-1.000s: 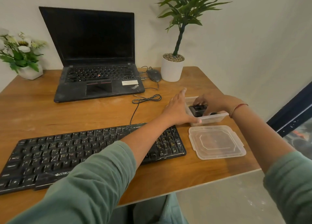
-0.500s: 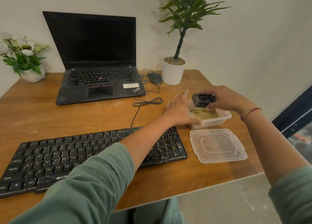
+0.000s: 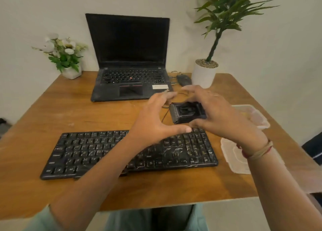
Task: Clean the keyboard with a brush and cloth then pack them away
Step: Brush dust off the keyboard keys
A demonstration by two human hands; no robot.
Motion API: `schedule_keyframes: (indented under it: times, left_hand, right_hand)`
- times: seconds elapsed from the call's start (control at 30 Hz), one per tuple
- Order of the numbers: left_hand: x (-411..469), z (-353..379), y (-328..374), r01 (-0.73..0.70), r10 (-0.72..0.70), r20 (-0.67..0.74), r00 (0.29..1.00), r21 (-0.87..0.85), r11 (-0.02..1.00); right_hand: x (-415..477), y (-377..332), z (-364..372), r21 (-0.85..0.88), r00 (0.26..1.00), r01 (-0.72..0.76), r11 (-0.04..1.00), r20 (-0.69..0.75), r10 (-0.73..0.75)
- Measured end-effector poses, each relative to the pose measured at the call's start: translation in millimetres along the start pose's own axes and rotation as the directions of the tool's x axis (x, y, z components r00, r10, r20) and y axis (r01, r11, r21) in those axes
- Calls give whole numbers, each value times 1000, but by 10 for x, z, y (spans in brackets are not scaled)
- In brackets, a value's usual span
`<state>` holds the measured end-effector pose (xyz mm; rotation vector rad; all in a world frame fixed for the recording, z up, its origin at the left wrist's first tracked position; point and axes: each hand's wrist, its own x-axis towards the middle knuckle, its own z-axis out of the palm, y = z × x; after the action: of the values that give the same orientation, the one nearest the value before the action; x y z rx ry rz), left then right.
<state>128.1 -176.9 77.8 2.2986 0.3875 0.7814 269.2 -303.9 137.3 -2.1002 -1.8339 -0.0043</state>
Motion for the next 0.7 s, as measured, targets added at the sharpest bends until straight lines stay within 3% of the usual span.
schedule_keyframes:
  times: [0.1,0.33,0.53,0.63,0.7]
  left_hand:
    - [-357,-234,-169,20,-18,-22,1000,103,994]
    - [-958,-635,-473,104,-82,-149,985,141,985]
    - [-1192,-876,-637,183,-153,-147,977,221,958]
    - [-1253,-922,-651,208,-169,-240,956,145,967]
    - [-1303,-919,-656,243,-215,-311,926,52,969]
  right_hand:
    - [79,-311,248,33,998,59,998,0,-59]
    - [257,-936,851,-80,982,177,981,74,-171]
    - [362,-1233,1096,-95,975,220,971,53,-216]
    - [387,-1316,1126,-35,974,221,975,-43,-222]
    - [379,-1330,1102,91,983,152,984,-117,-141]
